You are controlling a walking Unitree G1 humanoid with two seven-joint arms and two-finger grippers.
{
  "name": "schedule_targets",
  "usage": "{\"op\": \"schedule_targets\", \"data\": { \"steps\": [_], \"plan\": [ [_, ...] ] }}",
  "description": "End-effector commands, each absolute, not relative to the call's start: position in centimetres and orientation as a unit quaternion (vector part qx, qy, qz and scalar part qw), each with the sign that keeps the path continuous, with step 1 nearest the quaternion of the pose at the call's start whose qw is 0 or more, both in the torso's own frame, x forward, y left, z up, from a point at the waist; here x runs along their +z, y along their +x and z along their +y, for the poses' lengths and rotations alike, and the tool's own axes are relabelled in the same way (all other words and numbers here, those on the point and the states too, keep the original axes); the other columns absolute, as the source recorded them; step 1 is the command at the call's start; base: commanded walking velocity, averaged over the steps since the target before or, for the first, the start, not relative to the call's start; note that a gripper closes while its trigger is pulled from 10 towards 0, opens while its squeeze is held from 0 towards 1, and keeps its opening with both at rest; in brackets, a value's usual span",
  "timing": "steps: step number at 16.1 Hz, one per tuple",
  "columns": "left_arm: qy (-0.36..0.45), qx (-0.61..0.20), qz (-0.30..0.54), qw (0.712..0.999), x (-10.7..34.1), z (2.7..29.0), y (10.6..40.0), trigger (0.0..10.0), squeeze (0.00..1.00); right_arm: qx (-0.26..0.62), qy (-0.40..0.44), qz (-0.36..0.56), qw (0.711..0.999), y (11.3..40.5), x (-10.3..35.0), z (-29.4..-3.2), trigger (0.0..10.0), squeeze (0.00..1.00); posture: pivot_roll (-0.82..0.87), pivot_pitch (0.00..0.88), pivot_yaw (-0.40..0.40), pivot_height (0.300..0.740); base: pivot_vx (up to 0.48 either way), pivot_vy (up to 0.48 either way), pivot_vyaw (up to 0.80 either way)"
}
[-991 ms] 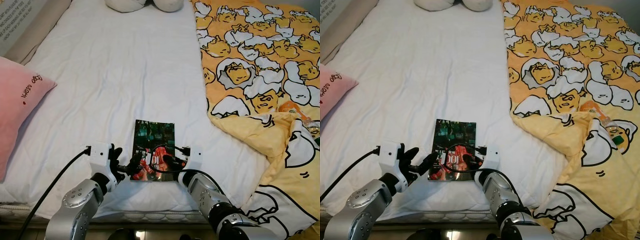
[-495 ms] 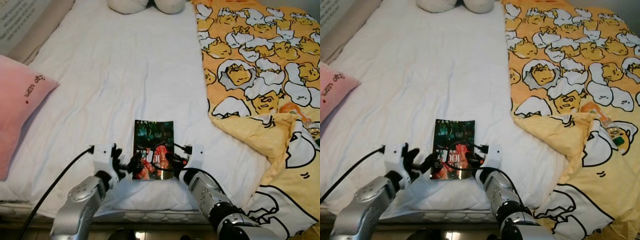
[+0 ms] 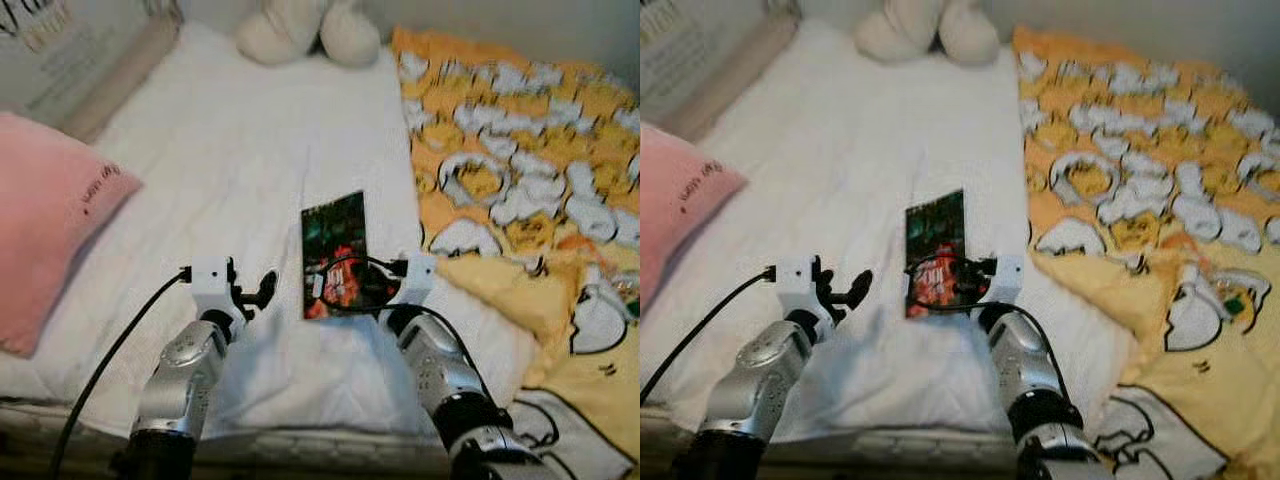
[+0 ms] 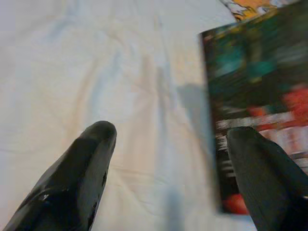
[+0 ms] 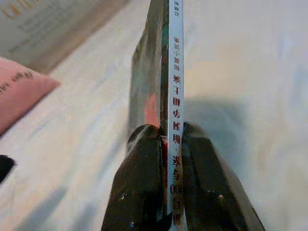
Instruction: Clean up the room
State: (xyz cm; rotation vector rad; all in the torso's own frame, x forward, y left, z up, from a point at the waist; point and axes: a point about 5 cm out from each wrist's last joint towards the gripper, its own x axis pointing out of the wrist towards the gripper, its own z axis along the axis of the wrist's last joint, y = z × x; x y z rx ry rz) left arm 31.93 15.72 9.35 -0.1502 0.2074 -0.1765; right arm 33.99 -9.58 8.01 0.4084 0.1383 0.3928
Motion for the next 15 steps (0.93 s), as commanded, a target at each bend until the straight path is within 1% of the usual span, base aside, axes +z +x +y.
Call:
{"op": "schedule_targets", "data": {
  "steps": [1, 2, 3, 4, 5, 6, 8, 9, 11, 13, 14, 15],
  "plan": [
    [-0.061, -0.089, 0.099, 0.989, 9.4, 15.4, 32.2, 10.0, 0.00, 0.206, 0.202, 0.067, 0.955, 33.7, 7.9, -9.5, 0.0, 0.00, 0.14, 0.007, -0.052, 0.740, 0.000, 0.000, 0.00],
    [-0.064, -0.086, 0.101, 0.989, 9.1, 15.3, 32.3, 10.0, 0.00, 0.201, 0.202, 0.079, 0.955, 33.2, 7.1, -9.5, 0.0, 0.00, 0.14, 0.001, -0.054, 0.740, 0.000, 0.000, 0.00],
    [-0.057, -0.082, 0.101, 0.990, 8.9, 15.2, 32.4, 10.0, 0.00, 0.171, 0.182, 0.067, 0.966, 32.8, 6.9, -10.3, 0.0, 0.00, 0.15, 0.000, -0.053, 0.740, 0.000, 0.000, 0.00],
    [-0.045, -0.060, 0.098, 0.992, 8.7, 15.6, 32.3, 10.0, 0.00, 0.132, 0.121, 0.029, 0.983, 32.4, 7.5, -11.6, 0.0, 0.00, 0.15, 0.000, -0.056, 0.740, 0.000, 0.000, 0.00],
    [-0.034, -0.035, 0.090, 0.995, 8.6, 16.0, 32.1, 10.0, 0.00, 0.107, 0.062, -0.008, 0.992, 31.6, 8.1, -12.7, 0.0, 0.00, 0.15, 0.000, -0.058, 0.740, 0.000, 0.000, 0.00],
    [-0.033, -0.025, 0.084, 0.996, 8.6, 16.2, 32.0, 10.0, 0.00, 0.095, 0.042, -0.018, 0.994, 31.0, 8.2, -13.2, 0.0, 0.00, 0.15, 0.000, -0.058, 0.740, 0.000, 0.000, 0.00],
    [-0.054, -0.005, 0.051, 0.997, 9.6, 16.7, 32.2, 10.0, 0.00, 0.049, 0.012, -0.019, 0.999, 28.4, 6.9, -15.3, 0.0, 0.00, 0.14, 0.000, -0.056, 0.740, 0.000, 0.480, 0.00],
    [-0.041, 0.001, 0.041, 0.998, 10.0, 16.8, 32.4, 10.0, 0.00, 0.047, 0.003, -0.016, 0.999, 27.6, 6.3, -15.5, 0.0, 0.00, 0.14, 0.000, -0.054, 0.740, 0.000, 0.472, 0.00],
    [-0.031, 0.011, 0.032, 0.999, 10.4, 17.0, 32.9, 10.0, 0.00, 0.045, 0.022, -0.001, 0.999, 27.0, 5.4, -15.4, 0.0, 0.00, 0.12, 0.000, -0.045, 0.740, 0.000, 0.469, 0.00],
    [-0.002, 0.007, 0.028, 1.000, 10.5, 17.0, 33.3, 10.0, 0.00, 0.052, 0.016, -0.016, 0.998, 27.0, 5.8, -15.0, 0.0, 0.00, 0.11, 0.000, -0.039, 0.740, 0.000, 0.469, 0.00],
    [0.022, -0.029, 0.008, 0.999, 11.1, 15.9, 33.4, 10.0, 0.00, 0.051, 0.019, -0.018, 0.998, 27.0, 6.0, -15.2, 0.0, 0.00, 0.11, 0.000, -0.041, 0.740, 0.000, 0.469, 0.00],
    [0.022, -0.037, 0.002, 0.999, 11.4, 15.5, 33.5, 10.0, 0.00, 0.049, 0.019, -0.018, 0.998, 27.1, 6.0, -15.3, 0.0, 0.00, 0.11, 0.000, -0.043, 0.740, 0.000, 0.469, 0.00]
  ]
}}
